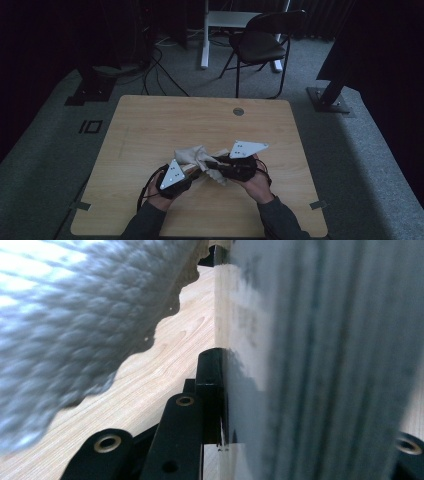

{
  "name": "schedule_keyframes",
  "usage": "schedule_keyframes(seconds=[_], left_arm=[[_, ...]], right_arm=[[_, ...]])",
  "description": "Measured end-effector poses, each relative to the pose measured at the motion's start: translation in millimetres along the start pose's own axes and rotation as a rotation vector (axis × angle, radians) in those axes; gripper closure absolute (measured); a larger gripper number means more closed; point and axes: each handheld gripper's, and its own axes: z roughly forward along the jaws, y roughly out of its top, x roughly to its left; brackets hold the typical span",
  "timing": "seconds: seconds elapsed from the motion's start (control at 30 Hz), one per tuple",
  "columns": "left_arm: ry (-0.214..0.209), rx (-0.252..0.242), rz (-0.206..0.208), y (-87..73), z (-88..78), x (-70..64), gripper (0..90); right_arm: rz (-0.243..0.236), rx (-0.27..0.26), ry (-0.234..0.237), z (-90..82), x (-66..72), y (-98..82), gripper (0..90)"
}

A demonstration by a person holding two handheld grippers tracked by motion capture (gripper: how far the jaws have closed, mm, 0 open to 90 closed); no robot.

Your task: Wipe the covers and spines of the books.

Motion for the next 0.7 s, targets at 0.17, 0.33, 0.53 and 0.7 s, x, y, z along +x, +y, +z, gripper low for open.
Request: schedule_keyframes(seconds=[0.17, 0.33, 0.53, 0.7], left_arm=[[-0.004, -0.004, 0.001, 1.3, -1.2, 0.0, 78.2], [-0.008, -0.007, -0.002, 1.8, -1.9, 0.2, 78.2], [-0.008, -0.014, -0.004, 2.9, -3.6, 0.6, 78.2], [-0.008, -0.019, -0.003, 3.8, -4.7, 0.4, 78.2]], right_arm=[[0.018, -0.004, -0.02, -4.3, -6.2, -3.6, 81.4], [0.039, -0.008, -0.04, -7.9, -13.2, -7.9, 81.4], [0.055, -0.009, -0.068, -12.0, -19.8, -12.2, 81.4], [0.061, -0.011, -0.083, -15.0, -23.8, -14.2, 81.4]])
